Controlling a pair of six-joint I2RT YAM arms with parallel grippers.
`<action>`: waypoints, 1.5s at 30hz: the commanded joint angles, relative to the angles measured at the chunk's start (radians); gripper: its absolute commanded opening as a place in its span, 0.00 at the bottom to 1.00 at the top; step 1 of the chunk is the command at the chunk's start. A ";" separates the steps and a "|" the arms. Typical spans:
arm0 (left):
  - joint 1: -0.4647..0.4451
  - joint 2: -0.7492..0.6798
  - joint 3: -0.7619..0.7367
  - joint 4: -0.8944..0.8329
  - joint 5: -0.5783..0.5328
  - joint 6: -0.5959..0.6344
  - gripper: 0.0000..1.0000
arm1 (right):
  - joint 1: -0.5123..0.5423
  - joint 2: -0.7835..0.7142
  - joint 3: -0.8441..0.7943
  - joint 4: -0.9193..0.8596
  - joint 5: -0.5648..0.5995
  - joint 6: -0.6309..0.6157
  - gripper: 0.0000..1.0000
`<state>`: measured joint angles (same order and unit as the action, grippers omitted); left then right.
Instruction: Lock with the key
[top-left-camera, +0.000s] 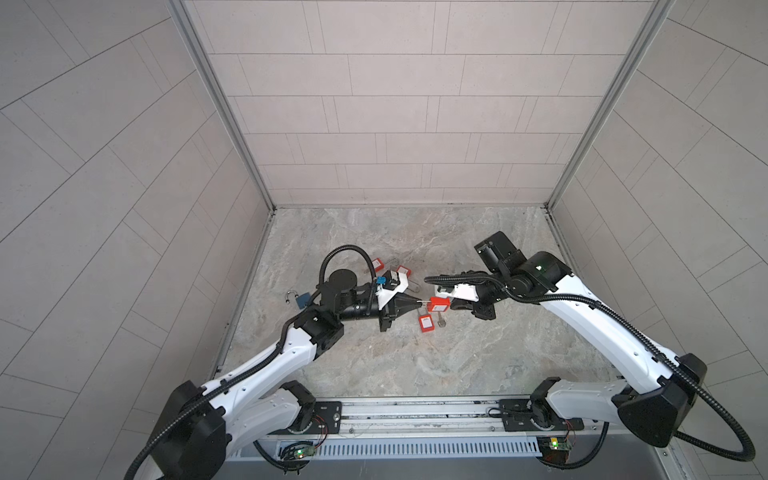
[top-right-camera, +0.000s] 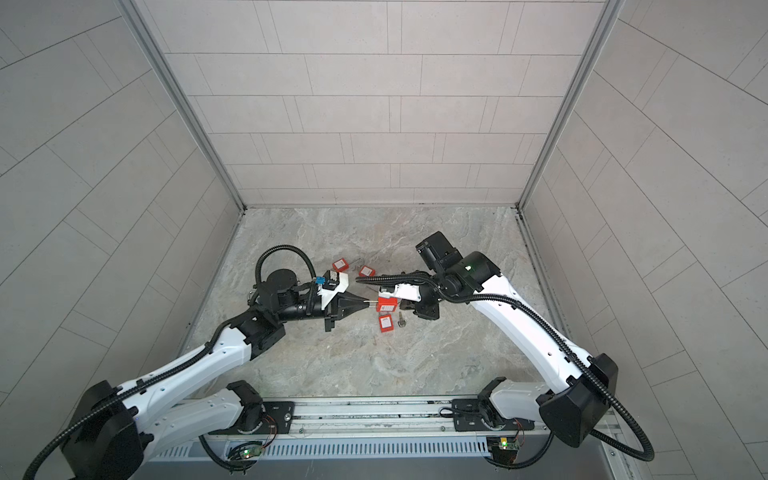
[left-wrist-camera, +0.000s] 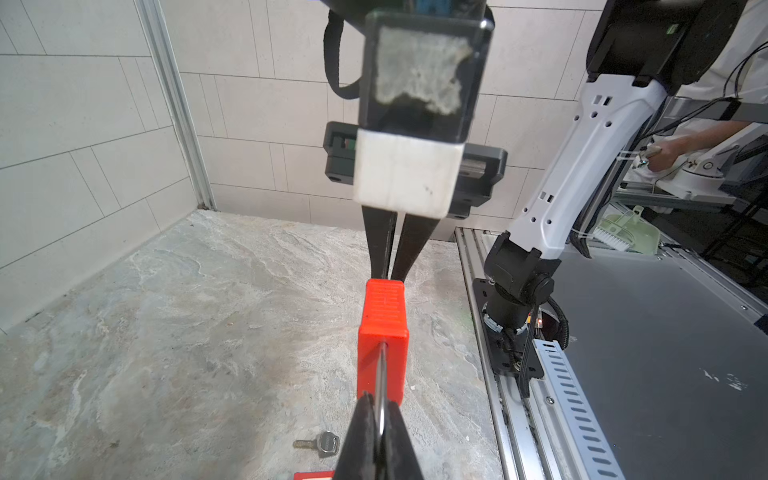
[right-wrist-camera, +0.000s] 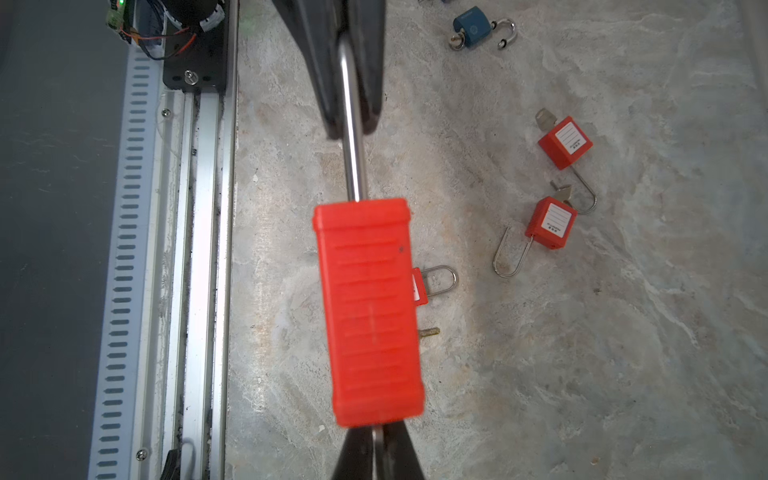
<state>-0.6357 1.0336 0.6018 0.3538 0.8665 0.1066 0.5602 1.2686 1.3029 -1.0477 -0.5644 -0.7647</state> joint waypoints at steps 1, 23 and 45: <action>-0.005 -0.042 0.016 -0.011 -0.005 0.007 0.00 | -0.003 -0.026 -0.006 -0.017 0.009 -0.025 0.03; 0.071 -0.154 0.006 -0.161 0.000 0.099 0.00 | -0.021 -0.053 -0.076 -0.038 0.048 -0.030 0.00; 0.185 -0.086 0.194 -0.794 -0.038 0.315 0.00 | -0.055 -0.083 -0.253 0.169 0.097 0.192 0.00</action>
<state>-0.4633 0.9005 0.7216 -0.2520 0.8444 0.3206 0.5076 1.1992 1.0657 -0.9501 -0.4873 -0.6659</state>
